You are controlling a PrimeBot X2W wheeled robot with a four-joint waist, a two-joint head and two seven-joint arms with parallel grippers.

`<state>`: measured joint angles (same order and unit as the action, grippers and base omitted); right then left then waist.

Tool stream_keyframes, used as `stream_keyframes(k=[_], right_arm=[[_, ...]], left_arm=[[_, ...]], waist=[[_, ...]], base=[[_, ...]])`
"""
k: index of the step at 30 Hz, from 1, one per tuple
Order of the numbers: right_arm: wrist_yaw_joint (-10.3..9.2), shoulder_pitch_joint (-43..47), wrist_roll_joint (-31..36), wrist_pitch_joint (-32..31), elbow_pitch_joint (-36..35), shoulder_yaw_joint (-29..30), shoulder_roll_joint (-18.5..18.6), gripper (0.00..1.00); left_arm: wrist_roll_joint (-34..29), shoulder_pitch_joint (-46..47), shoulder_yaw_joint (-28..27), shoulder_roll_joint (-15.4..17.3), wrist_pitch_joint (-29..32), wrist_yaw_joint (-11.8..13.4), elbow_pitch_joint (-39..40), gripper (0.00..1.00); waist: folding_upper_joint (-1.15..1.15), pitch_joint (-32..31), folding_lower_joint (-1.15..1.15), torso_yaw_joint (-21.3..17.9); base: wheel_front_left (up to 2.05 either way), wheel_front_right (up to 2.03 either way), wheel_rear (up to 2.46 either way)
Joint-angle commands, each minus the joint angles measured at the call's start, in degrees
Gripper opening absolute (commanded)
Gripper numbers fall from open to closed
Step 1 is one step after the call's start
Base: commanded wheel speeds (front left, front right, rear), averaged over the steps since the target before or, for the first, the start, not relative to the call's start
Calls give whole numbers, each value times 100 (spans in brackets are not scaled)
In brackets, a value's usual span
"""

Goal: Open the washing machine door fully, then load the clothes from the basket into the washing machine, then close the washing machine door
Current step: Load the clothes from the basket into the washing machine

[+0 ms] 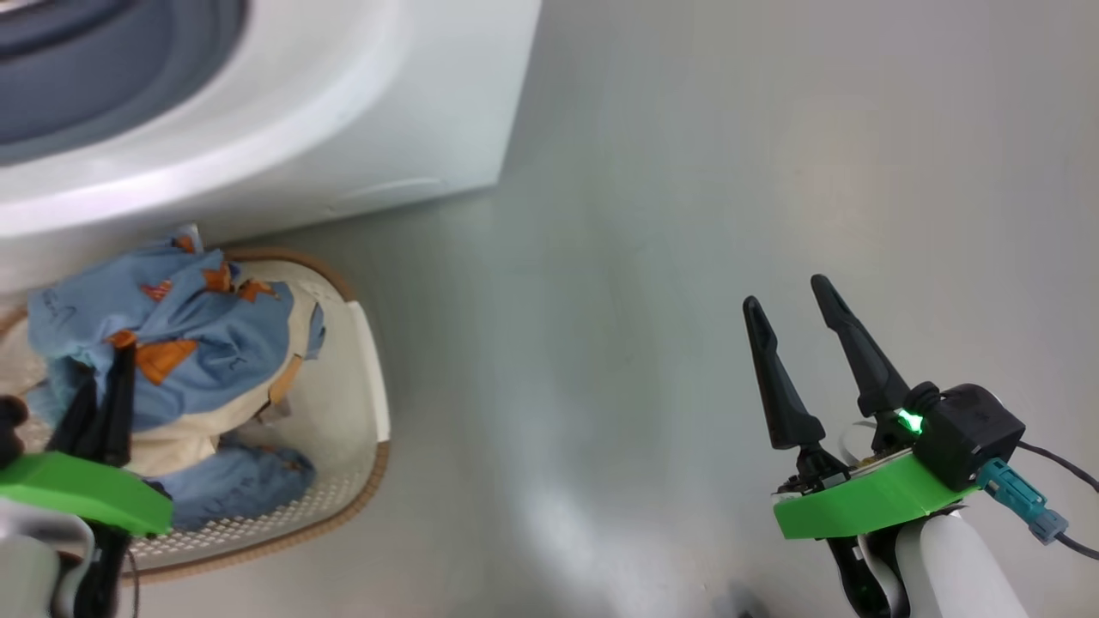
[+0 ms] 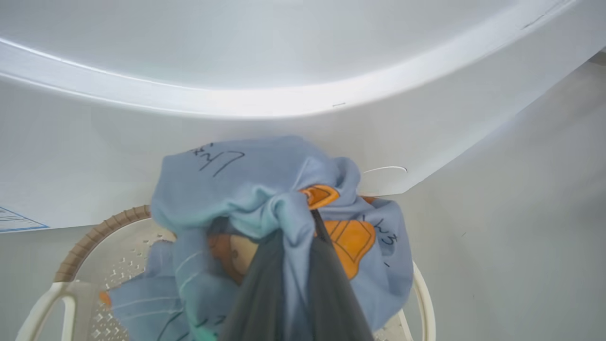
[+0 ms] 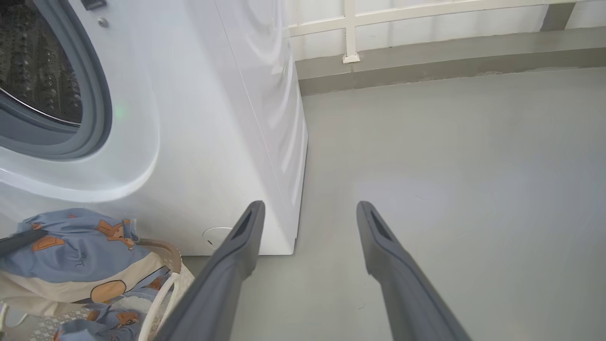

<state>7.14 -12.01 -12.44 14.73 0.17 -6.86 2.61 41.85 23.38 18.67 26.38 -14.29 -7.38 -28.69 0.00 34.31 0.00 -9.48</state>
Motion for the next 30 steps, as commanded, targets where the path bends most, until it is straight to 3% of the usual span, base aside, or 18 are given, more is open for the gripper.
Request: stream_keyframes(k=[1, 13, 30], right_arm=[[35, 58, 101, 27, -67, -127, 27, 100], [35, 228, 190, 27, 264, -23, 27, 100], [35, 722, 213, 27, 594, 180, 27, 100]], left_arm=[[-107, -179, -338, 131, -71, -11, 194, 0], [-758, -863, -1155, -467, -71, -11, 855, 0], [-1555, -1815, -1860, -1148, -71, -11, 1789, 0]], waist=[[0, -417, 0, 284], [0, -1393, 0, 623], [0, -2690, 0, 904]], base=[[0, 0, 0], [0, 0, 0], [0, 0, 0]])
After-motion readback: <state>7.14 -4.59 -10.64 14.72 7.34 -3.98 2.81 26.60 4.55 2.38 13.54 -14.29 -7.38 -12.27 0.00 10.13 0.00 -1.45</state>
